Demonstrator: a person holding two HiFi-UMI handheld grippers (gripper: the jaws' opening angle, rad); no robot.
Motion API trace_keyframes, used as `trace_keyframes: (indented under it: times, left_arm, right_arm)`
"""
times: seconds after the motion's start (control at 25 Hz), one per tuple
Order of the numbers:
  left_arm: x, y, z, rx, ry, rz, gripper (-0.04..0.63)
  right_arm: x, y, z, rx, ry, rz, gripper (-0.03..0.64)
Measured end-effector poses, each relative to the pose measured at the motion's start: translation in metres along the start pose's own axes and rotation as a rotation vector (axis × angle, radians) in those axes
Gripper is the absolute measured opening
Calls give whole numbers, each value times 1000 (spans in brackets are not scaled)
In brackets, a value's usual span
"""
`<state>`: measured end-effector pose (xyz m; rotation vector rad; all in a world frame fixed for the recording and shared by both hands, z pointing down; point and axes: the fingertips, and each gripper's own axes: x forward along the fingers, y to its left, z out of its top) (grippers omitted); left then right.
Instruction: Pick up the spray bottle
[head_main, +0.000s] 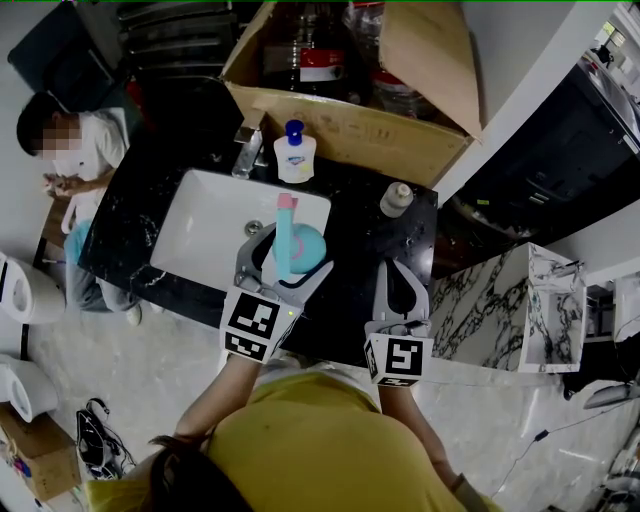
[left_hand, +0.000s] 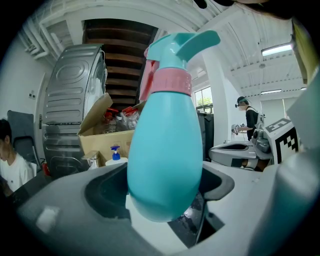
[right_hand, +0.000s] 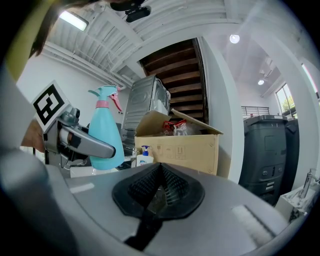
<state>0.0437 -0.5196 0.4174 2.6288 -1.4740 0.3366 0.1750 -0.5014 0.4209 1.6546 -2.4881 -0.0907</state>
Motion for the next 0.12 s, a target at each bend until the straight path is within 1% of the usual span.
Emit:
trace_keyframes:
  times: [0.12]
  left_arm:
    - [0,-1,0,0,0,-1,408]
  right_arm:
    - [0,0,-2,9,4,0,0]
